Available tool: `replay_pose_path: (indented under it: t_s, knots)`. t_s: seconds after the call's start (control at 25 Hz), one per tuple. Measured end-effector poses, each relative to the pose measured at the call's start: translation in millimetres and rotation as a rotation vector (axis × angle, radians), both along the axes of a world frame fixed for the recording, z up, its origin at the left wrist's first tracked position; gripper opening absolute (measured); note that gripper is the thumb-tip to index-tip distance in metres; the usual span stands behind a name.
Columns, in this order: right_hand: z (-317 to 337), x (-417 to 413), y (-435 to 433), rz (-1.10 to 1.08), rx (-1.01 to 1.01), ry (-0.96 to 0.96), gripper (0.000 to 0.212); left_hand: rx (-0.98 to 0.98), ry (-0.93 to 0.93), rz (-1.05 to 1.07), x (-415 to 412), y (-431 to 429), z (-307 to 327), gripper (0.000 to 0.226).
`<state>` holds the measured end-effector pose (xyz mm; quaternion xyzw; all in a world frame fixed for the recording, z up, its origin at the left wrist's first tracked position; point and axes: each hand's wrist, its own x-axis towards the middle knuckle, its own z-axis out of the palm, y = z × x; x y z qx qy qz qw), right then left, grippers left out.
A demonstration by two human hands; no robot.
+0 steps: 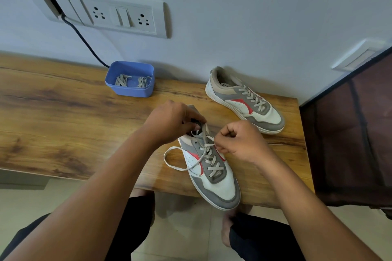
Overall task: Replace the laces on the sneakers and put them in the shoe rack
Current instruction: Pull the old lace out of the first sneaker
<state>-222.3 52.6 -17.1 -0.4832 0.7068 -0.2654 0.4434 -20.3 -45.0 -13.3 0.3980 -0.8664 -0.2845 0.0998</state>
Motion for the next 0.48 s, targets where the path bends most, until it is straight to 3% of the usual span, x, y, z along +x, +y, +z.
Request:
replay_pose_path:
  t_s: [0.16, 0.32, 0.48]
  knots:
    - [3, 10, -2, 0.052, -0.070, 0.103, 0.009, -0.009, -0.014, -0.021, 0, -2, 1, 0.027]
    - [5, -8, -2, -0.083, -0.023, -0.115, 0.010, -0.015, -0.022, -0.033, 1, -1, 3, 0.028]
    - [-2, 3, -2, 0.054, -0.074, 0.005, 0.011, -0.014, -0.015, -0.051, 0, -1, 4, 0.027]
